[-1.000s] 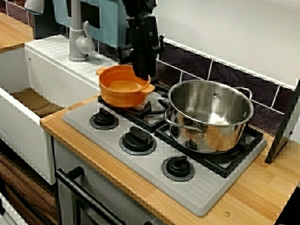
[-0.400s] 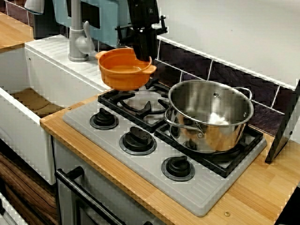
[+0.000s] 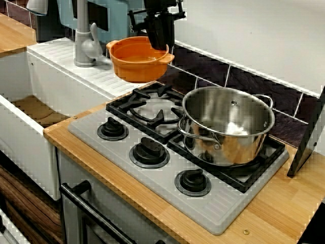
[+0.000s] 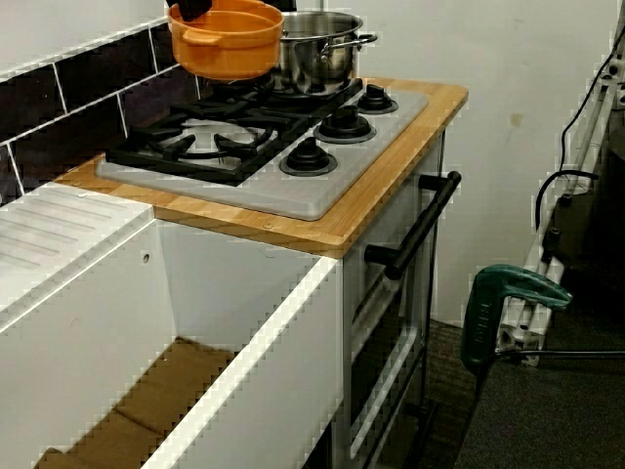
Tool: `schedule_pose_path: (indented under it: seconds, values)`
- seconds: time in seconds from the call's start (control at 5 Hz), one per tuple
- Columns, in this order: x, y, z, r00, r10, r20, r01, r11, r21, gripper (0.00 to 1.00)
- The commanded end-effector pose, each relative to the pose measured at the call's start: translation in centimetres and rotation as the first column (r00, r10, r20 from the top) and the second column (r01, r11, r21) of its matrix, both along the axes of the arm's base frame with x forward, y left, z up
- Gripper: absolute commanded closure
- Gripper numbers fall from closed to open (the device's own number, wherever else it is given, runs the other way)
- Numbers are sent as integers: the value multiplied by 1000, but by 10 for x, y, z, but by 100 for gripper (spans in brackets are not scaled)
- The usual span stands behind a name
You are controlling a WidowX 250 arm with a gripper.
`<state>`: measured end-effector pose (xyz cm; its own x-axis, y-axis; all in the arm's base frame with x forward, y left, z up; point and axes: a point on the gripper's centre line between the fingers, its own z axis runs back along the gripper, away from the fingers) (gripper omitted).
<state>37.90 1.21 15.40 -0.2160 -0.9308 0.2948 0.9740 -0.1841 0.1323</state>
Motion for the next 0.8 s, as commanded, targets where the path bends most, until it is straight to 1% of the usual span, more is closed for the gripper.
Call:
schedule_pose_path:
  seconds: [0.0, 0.4, 0.6]
  values:
    - [18, -5, -12, 999, 4, 51, -6, 999, 42, 100]
    - [29, -9, -34, 1000, 20, 22, -21, 998, 52, 100]
    - [34, -10, -44, 999, 27, 21, -28, 997, 74, 100]
